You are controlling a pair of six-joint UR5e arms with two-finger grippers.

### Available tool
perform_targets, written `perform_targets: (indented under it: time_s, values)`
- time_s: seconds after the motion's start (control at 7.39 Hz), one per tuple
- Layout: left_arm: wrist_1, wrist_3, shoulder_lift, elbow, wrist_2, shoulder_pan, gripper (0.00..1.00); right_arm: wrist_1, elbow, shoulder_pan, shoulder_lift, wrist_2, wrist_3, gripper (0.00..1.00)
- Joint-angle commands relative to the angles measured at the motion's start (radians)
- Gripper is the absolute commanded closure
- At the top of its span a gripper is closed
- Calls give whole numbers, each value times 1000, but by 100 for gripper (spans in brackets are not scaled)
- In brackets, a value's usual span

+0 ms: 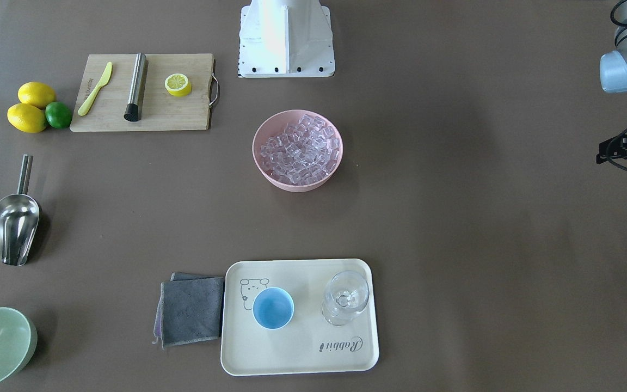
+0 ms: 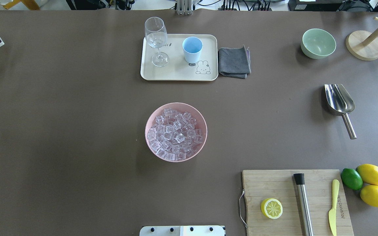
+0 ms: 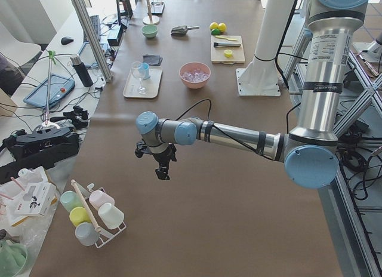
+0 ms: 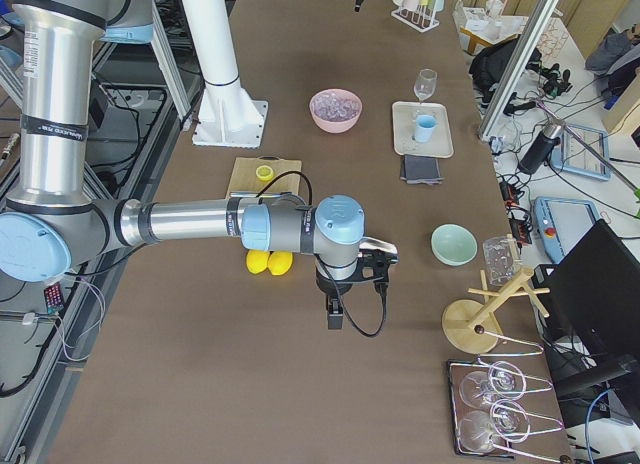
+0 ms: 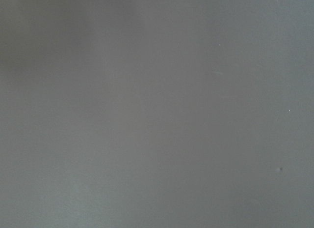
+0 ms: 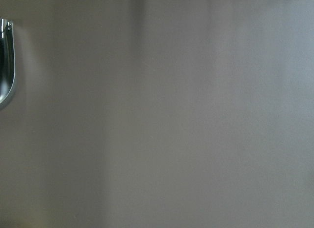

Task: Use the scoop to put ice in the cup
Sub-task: 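Move the left gripper toward the pink bowl while the right approaches the scoop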

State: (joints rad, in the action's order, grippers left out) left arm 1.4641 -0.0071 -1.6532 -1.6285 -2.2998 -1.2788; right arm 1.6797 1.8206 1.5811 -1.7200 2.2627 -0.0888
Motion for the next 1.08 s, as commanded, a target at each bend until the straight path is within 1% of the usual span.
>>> perform_targets:
  time_s: [0.0,0.14,0.27,0.54,0.68,0.81,0.95]
  values:
    - [-106,136,0,-13,-12,-92,1,-3,9,0,0,-3,-3,0]
    - [-164,191,-11,-16,-10,-94,1,-5,9,0,3,-2,0,0]
    - [-169,193,-14,-17,-10,-103,1,-5,9,0,8,0,0,0]
    - [-162,196,-17,-28,-16,-102,1,-3,15,2,2,1,-6,0]
    - [-160,200,-19,-60,-16,-91,1,0,16,2,4,15,4,0]
    - [-159,200,-26,-83,-18,-76,1,-3,16,2,0,49,4,0]
    - [-139,200,-39,-100,-41,-30,1,-3,12,2,7,51,6,0]
